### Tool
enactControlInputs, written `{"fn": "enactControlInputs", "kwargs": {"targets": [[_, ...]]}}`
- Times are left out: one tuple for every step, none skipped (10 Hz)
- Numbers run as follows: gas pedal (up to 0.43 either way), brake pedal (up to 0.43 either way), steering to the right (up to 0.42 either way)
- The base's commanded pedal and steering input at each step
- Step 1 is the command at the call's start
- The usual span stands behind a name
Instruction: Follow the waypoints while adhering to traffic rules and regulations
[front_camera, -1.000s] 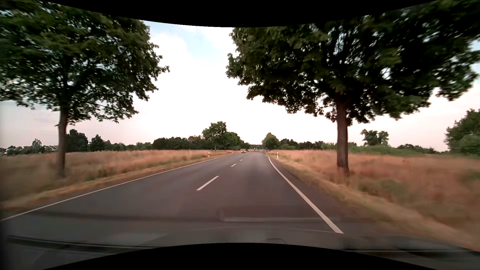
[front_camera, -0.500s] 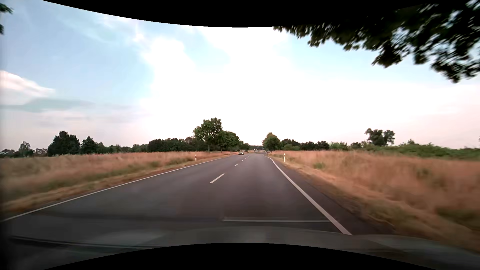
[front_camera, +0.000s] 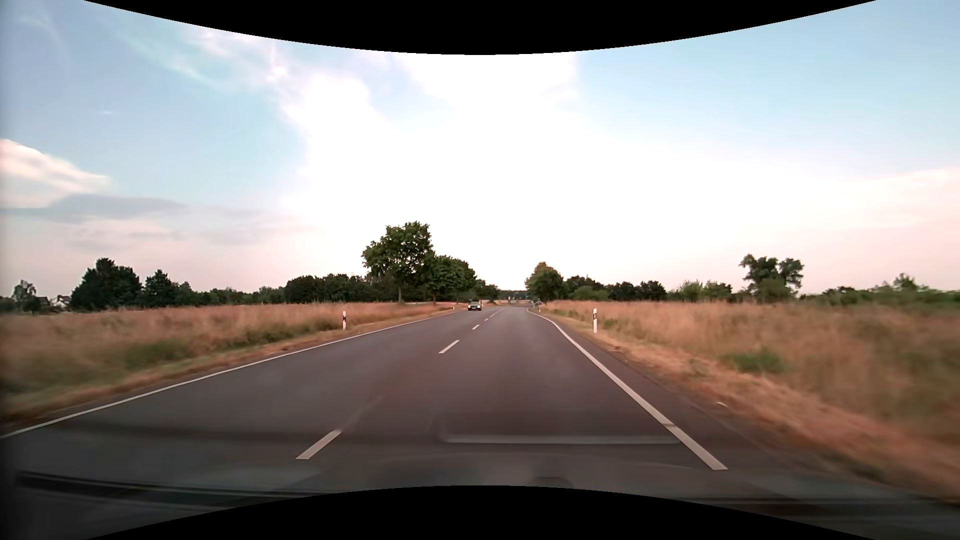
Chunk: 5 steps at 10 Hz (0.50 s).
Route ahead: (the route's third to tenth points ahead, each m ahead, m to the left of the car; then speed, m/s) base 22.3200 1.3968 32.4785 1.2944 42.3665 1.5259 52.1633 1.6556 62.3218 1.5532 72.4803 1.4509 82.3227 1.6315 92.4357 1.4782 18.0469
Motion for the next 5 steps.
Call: {"fn": "enactControlInputs", "kwargs": {"targets": [[0.047,0.000,-0.002],[0.000,0.000,-0.001],[0.000,0.000,-0.002],[0.000,0.000,-0.002],[0.000,0.000,-0.002]]}}
